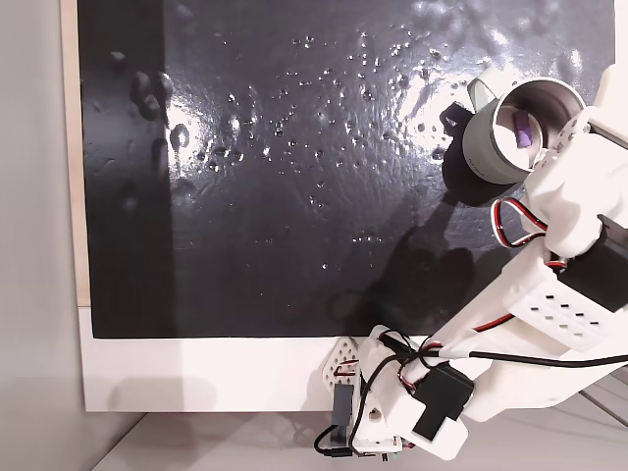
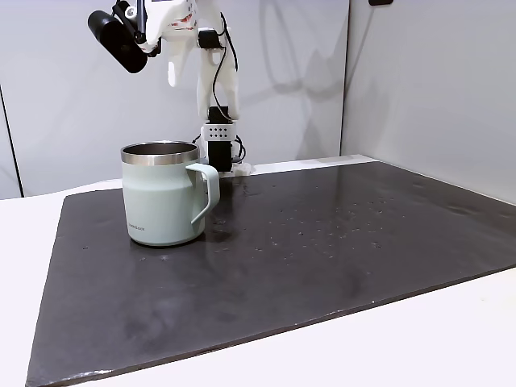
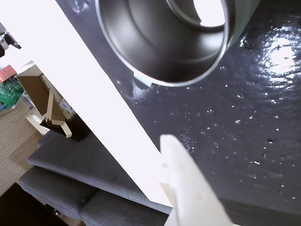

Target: Grasp a pengrip and put it in the cup.

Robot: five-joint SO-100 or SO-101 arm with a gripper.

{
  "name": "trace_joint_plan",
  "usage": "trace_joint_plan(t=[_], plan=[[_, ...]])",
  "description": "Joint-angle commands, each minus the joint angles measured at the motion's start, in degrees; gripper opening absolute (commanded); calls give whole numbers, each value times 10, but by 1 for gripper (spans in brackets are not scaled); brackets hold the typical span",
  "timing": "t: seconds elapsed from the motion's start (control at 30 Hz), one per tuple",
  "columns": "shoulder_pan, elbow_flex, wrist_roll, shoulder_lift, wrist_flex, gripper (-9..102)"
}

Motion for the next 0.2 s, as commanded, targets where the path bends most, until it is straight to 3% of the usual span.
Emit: trace_joint_plan(t=[0.0, 0.17], plan=[[-14, -2, 13, 39, 1, 35], [-16, -2, 11, 47, 1, 34]])
